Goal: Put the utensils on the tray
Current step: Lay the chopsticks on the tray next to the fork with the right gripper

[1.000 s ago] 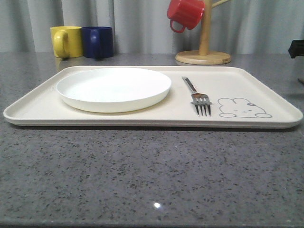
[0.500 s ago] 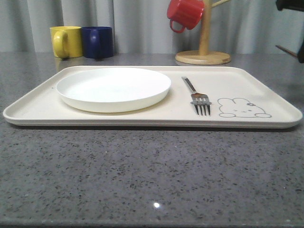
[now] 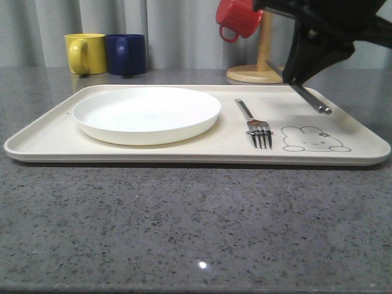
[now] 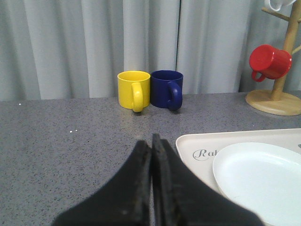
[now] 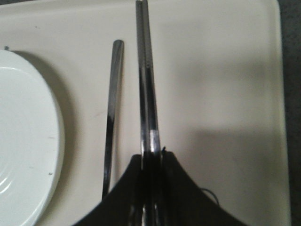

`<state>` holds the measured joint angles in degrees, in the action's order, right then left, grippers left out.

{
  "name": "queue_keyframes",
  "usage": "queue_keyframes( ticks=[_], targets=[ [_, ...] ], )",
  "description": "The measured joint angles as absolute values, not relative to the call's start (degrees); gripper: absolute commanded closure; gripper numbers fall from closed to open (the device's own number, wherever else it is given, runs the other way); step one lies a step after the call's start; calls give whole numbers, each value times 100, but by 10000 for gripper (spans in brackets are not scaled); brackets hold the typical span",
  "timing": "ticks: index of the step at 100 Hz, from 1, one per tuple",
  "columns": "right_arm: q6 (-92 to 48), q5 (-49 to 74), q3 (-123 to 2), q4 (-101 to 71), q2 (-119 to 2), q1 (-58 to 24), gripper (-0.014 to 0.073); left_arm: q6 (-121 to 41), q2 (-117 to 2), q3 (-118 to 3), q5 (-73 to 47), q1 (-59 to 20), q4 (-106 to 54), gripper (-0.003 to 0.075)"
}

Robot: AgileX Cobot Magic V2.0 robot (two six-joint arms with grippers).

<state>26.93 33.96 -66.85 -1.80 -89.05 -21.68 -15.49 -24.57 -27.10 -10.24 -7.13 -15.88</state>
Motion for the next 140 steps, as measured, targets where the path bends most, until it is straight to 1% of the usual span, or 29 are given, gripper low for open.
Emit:
queue_keyframes(
  ticks=[25, 53, 58, 65, 84, 93, 100, 122, 140],
  targets=[
    [2900, 3169, -6694, -167, -9404, -2254, 639, -1549, -2457, -2710, -1024, -713, -1588, 738],
    [2936, 3132, -6728, -167, -9573, -2262, 633, -1549, -2457, -2710, -1024, -713, -1588, 738],
    [2936, 3132, -6728, -167, -9573, -2262, 609, -1549, -2457, -2710, -1024, -713, -1588, 738],
    [2936, 3132, -6728, -167, -9573, -2262, 554, -1549, -2457, -2710, -1024, -713, -1588, 738],
    [2944, 3132, -6741, -167, -9573, -2262, 340, -1549, -2457, -2710, -1024, -713, -1588, 738],
    [2944, 3164, -6777, -167, -9573, -2262, 265, -1549, -2457, -2710, -1024, -713, -1588, 738],
    [2944, 3250, -6851, -167, -9586, -2262, 245, -1549, -2457, -2710, -1024, -713, -1588, 738],
    [2944, 3792, -7248, 70, -9593, -2262, 244, -1549, -2457, -2710, -1024, -713, -1588, 738],
    [2845, 4209, -7369, 410, -9263, -2101, 244, -1549, -2457, -2710, -1024, -713, -1588, 738]
  ],
)
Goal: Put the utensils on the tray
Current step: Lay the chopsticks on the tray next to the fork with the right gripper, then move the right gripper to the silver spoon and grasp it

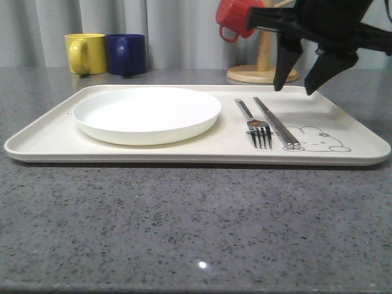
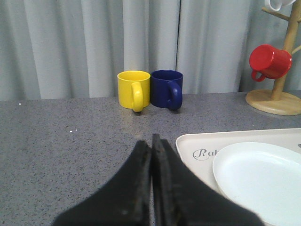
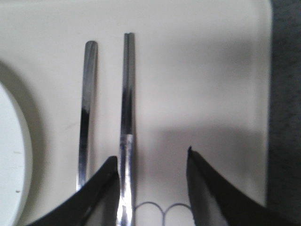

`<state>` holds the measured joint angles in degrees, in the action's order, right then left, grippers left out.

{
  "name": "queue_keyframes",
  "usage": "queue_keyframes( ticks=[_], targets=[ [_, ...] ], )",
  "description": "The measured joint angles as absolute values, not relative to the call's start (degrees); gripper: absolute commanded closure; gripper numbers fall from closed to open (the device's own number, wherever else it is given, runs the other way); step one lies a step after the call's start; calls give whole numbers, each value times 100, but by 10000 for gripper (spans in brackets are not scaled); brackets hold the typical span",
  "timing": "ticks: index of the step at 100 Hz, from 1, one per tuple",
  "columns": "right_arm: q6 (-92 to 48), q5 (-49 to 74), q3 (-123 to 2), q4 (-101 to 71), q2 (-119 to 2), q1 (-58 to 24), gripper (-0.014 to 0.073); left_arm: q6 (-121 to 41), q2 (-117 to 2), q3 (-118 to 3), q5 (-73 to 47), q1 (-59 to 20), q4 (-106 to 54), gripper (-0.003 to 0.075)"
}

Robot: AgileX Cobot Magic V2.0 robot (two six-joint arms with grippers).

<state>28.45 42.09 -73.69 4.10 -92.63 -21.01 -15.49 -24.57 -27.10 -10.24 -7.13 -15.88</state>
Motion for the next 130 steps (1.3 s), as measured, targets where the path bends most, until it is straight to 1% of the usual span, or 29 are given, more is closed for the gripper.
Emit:
queue_keyframes(
  ticks=[13, 44, 67, 87, 123, 130],
  targets=[
    [2419, 4582, -7369, 462, -8968, -1670, 244, -1549, -2457, -2710, -1024, -713, -1588, 738],
    [1502, 5336, -7378, 505, -8722, -174, 244, -1549, -2457, -2710, -1024, -713, -1588, 738],
    [984, 5416, -7378, 518, -8798, 573, 244, -1549, -2457, -2710, -1024, -713, -1588, 738],
    [580, 5428, -7378, 473, -9170, 806, 244, -1549, -2457, -2710, -1024, -713, -1588, 738],
    [494, 5211, -7378, 375, -9743, 803, 244, -1549, -2457, -2710, -1024, -713, -1588, 738],
    [494, 5186, -7378, 363, -9769, 803, 259, -1549, -2457, -2710, -1024, -713, -1588, 738]
  ],
)
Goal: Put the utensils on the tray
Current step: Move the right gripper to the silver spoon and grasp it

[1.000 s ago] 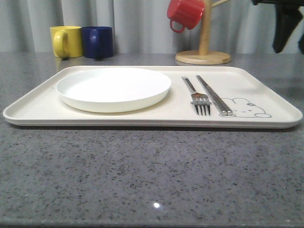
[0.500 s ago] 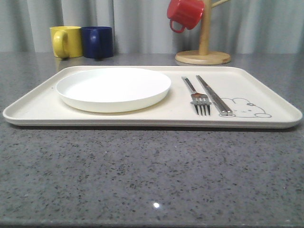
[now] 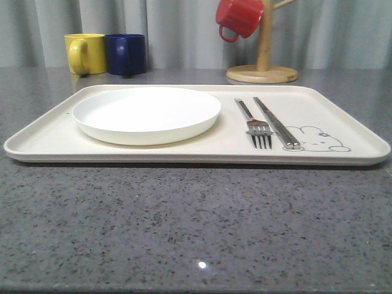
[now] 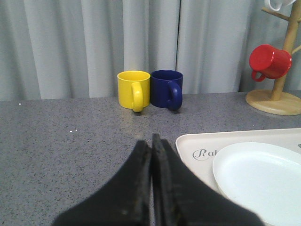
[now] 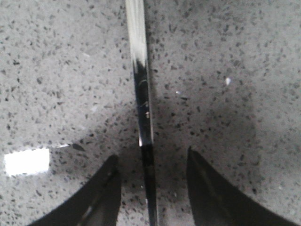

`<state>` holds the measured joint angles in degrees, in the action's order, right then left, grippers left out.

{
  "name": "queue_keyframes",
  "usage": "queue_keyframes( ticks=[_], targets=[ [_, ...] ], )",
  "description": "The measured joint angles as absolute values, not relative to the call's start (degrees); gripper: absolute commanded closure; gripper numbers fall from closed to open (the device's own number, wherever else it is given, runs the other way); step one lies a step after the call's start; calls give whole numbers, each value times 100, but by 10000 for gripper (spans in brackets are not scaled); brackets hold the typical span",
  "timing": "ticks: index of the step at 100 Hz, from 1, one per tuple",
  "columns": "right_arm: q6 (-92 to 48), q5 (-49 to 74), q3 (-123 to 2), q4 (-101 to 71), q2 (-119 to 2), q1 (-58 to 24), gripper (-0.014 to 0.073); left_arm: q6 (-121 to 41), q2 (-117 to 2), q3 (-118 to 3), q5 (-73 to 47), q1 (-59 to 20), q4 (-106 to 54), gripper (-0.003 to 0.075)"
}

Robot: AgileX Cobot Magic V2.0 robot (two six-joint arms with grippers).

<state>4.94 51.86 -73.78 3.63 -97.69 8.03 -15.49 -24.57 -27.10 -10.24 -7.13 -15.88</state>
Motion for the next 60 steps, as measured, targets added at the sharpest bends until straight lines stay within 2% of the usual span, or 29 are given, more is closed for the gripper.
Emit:
queue_keyframes(
  ticks=[9, 21, 28, 34, 60],
  targets=[
    [494, 5185, -7378, 354, -9778, 803, 355, -1549, -2457, -2710, -1024, -713, -1588, 738],
    [494, 5185, -7378, 354, -9778, 803, 554, -1549, -2457, -2710, -1024, -713, -1588, 738],
    [494, 5207, -7378, 326, -9778, 803, 635, -1549, -2457, -2710, -1024, -713, -1588, 738],
    [494, 5219, -7378, 275, -9778, 803, 665, -1549, -2457, -2710, -1024, -713, -1588, 738],
    [494, 5461, -7392, -35, -9608, 719, 660, -1549, -2457, -2710, -1024, -713, -1588, 738]
  ],
)
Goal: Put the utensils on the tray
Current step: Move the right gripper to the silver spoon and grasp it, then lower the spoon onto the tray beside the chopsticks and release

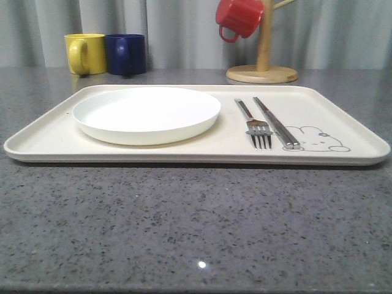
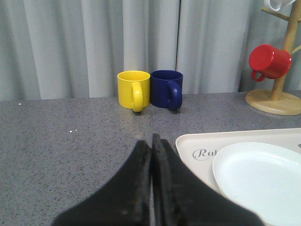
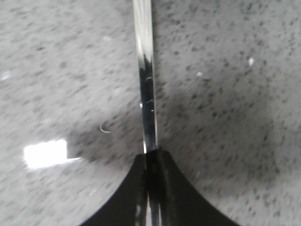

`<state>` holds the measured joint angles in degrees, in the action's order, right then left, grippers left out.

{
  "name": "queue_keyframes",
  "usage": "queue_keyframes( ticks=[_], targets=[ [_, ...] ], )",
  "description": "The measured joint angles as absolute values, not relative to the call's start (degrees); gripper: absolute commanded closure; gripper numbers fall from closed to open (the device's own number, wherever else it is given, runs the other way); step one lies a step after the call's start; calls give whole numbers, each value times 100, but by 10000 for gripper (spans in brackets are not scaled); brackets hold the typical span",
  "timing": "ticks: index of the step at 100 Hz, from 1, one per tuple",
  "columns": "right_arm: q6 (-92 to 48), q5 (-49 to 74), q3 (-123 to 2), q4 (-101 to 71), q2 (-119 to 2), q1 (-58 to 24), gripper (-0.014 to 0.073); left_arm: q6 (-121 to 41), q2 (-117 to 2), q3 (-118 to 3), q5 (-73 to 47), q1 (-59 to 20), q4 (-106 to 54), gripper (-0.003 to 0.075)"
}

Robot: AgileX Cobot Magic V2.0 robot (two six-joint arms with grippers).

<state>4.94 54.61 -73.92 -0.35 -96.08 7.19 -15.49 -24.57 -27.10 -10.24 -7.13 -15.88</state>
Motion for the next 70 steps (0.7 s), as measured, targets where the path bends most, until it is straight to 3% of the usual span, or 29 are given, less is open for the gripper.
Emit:
queue_keyframes(
  ticks=[35, 70],
  targets=[
    [1086, 5431, -7392, -146, -8486, -670, 649, -1549, -2457, -2710, -1024, -713, -1588, 738],
    [2320, 4968, -7392, 178, -8913, -1850, 649, -1549, -2457, -2710, -1024, -713, -1588, 738]
  ],
)
